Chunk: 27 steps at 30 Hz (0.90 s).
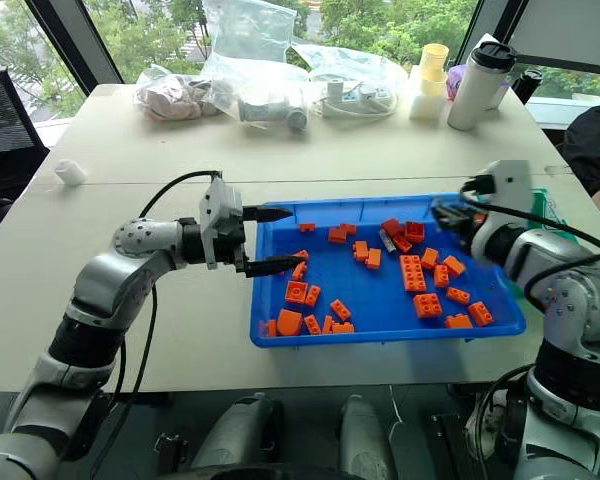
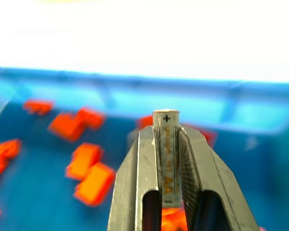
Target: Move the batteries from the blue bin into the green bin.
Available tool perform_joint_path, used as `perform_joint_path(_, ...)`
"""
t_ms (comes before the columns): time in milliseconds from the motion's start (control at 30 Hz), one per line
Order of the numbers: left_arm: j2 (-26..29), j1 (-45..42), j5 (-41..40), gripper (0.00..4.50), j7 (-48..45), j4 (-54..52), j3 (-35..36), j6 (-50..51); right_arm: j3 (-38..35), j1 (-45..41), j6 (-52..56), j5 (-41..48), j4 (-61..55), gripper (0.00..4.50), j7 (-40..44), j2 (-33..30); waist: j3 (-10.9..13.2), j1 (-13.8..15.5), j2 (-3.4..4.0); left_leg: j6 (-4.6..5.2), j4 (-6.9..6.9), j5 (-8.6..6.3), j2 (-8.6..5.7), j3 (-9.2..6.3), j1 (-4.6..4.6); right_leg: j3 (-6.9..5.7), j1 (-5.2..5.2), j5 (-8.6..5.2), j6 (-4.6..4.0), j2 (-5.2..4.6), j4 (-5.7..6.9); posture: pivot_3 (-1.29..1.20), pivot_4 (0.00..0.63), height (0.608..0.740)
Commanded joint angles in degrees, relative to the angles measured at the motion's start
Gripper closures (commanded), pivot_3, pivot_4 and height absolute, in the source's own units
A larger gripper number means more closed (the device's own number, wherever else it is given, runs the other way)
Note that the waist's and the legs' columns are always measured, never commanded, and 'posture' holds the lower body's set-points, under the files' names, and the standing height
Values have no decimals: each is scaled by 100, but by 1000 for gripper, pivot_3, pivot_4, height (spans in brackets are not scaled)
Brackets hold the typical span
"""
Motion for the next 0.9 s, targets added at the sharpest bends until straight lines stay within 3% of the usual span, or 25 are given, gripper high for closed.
perform_joint_path(33, -512, -437, 100, 0, -77, 605, -132, -564, -486, 158, -1349, -412, 376, 4466, -179, -50, 0, 1, 0, 0, 1, 1, 0, 0, 0, -1, 0, 0, 1, 1, 0, 0, 150, 740)
perform_joint_path(267, -1279, -932, 395, 0, -223, 1712, -328, -1348, -440, 779, -3155, -953, 846, 4466, -356, 162, -2, -70, 6, -1, 0, 2, 8, 9, 5, 9, -3, 4, 8, 12, 5, 0, 150, 740)
perform_joint_path(633, -1413, -773, 509, 0, -343, 1584, -423, -1329, -404, 1096, -3545, -873, 985, 4466, -587, 377, -3, -125, 8, -2, 0, 2, 12, 8, 7, 18, -3, 4, 8, 17, 7, 0, 150, 740)
perform_joint_path(900, -1393, -751, 613, 0, -320, 1581, -424, -1367, -360, 1056, -3686, -914, 1269, 534, -717, 318, -3, -122, 8, -2, 0, 2, 11, 8, 7, 18, -2, 4, 8, 18, 7, 0, 150, 740)
